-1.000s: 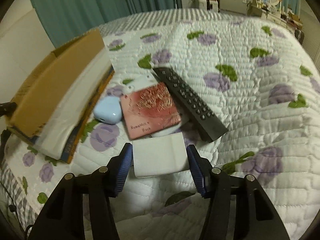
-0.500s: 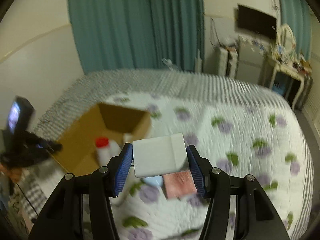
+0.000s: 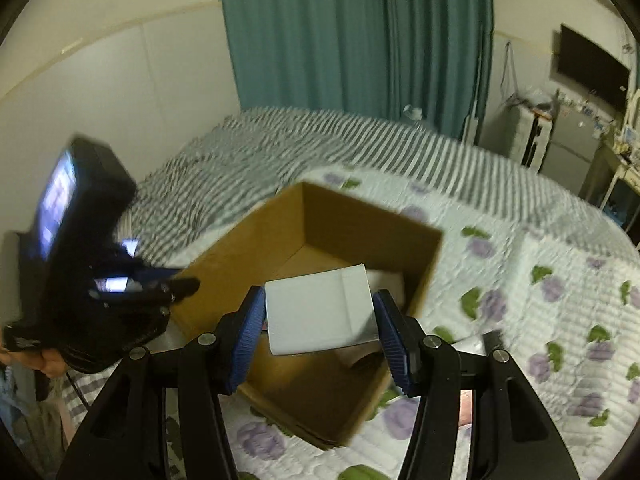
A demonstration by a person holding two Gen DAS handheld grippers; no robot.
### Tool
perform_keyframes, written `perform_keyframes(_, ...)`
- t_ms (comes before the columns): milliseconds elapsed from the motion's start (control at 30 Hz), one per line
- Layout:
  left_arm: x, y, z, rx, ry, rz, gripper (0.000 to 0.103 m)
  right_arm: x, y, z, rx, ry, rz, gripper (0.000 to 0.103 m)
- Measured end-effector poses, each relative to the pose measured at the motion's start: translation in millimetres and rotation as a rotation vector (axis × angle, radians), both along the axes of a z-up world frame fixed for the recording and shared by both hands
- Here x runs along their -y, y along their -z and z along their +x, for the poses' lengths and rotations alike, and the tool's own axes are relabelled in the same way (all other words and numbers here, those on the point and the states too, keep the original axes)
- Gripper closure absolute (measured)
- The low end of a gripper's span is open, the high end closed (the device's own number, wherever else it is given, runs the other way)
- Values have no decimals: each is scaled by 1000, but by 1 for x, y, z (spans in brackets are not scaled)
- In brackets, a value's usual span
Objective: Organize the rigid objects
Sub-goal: 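Carry the plug charger into the box and release it, then move the right tool back toward the black remote and card case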
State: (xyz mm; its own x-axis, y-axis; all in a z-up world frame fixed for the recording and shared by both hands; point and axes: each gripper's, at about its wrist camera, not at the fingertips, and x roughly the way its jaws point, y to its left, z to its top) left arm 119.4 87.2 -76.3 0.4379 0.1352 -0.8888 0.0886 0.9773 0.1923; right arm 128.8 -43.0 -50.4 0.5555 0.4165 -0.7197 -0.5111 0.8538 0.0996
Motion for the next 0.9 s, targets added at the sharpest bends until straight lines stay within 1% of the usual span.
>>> perform_keyframes(233,0,0,0,-1,0,0,95,-10,35,15,-81,0,-51,48)
perform_keyframes(367,0,0,0,-1,1,-1,95,-17,50,23,-104,-9,-84,48)
perform_keyframes(433,1,0,0,-1,1,1,95,-21,53,24,-94,-14,-105,48)
perform_keyframes(567,4,1,1,-2,3,0,95,-24,53,24,-94,-25,-85,48)
perform_keyframes(667,5,1,2,-2,2,2,95,-24,52,24,-91,-22,-91,47)
perform_keyframes(700,5,1,2,-2,2,2,95,-23,49,23,-77,-20,-80,38)
perform_keyframes(733,4,1,1,-2,2,0,95,-22,45,21,-64,-16,-69,26)
perform_keyframes(767,4,1,2,-3,2,0,95,-18,38,19,-43,-12,-48,23)
perform_keyframes(800,4,2,2,-4,1,1,95,-16,33,18,-31,-12,-38,23)
perform_keyframes(900,5,2,1,-6,4,2,95,-5,14,15,19,9,-36,20)
